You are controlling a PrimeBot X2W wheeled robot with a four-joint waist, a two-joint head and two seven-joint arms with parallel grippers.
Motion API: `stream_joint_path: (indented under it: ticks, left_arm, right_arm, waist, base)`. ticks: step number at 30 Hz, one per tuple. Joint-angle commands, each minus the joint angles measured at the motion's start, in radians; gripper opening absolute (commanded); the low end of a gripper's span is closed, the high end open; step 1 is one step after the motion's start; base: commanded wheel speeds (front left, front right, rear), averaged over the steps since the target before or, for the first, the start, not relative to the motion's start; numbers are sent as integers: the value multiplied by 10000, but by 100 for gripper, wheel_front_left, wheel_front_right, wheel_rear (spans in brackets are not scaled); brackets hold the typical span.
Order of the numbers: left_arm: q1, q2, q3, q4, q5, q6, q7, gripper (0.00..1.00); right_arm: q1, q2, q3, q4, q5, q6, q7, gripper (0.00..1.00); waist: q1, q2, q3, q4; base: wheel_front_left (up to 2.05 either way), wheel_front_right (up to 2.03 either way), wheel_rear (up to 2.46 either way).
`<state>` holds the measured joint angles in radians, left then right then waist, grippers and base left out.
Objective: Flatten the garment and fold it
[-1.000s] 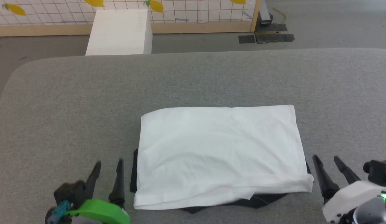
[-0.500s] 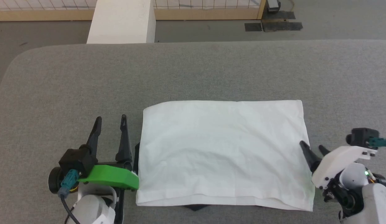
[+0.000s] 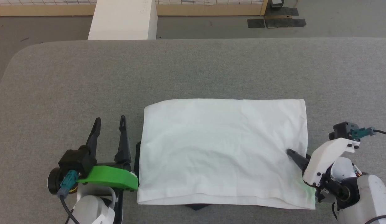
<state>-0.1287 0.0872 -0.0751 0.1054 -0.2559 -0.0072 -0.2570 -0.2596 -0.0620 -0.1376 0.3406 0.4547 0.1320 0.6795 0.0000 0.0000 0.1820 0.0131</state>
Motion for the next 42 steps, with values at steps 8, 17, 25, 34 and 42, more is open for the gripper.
stream_joint_path:
  ticks: [8, 17, 25, 34, 42]
  left_arm:
    - [44, -193, 258, 144, 354, -293, -47, 100]
    - [86, -261, 417, 146, 499, -380, -47, 100]
    - [63, -319, 374, 203, 557, -430, -47, 100]
    - [-153, -352, 223, 250, 482, -498, -47, 100]
    - [-324, -365, 83, 230, 402, -434, -47, 100]
  right_arm:
    - [577, 117, -1789, -954, -1679, -13, -825, 0]
    - [1173, 117, -2562, -2815, -3113, -13, -1009, 0]
    - [1263, 71, 665, -5461, -2974, -13, -178, 0]
    - [206, -147, 4163, -4958, -2860, -13, 396, 0]
    - [-847, -67, 5430, -2796, -2687, -13, 205, 0]
  waist:
    - [0, 0, -99, -102]
    - [0, 0, -83, -231]
    - [0, 0, -82, -197]
    - [0, 0, 120, 229]
    - [0, 0, 406, 663]
  base:
    - [0, 0, 0]
    - [0, 0, 0]
    - [0, 0, 0]
    - [0, 0, 0]
    - [0, 0, 0]
